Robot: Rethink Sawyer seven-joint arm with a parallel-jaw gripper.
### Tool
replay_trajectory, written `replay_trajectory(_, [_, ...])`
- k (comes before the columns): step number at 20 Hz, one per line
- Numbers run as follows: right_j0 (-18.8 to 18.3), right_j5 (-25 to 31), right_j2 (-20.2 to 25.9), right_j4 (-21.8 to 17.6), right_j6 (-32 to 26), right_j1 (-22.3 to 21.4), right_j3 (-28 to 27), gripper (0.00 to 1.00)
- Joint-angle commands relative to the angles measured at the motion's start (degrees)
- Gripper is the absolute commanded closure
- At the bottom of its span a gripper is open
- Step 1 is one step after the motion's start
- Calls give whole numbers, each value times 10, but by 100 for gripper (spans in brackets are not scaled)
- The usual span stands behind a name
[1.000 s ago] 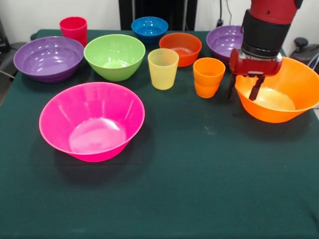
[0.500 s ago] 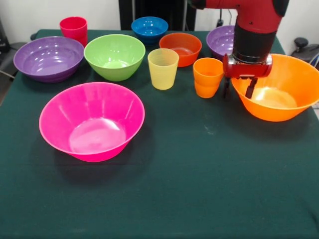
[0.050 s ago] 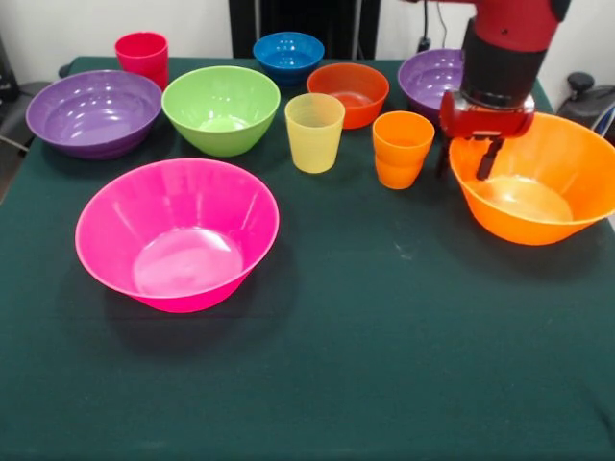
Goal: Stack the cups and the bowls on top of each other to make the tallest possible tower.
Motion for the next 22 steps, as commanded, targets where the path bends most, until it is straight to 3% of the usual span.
replay_trajectory(1, [32,-28,-17,-19,73,24,-42,0])
replay_trajectory(5, [29,-25,-25,-23,58,22,-51,0])
replay_trajectory(11, [55,-63,-73,-21,73,40,-70,0])
replay_trajectory(22, [56,-82,-97,-26,54,56,-96,0])
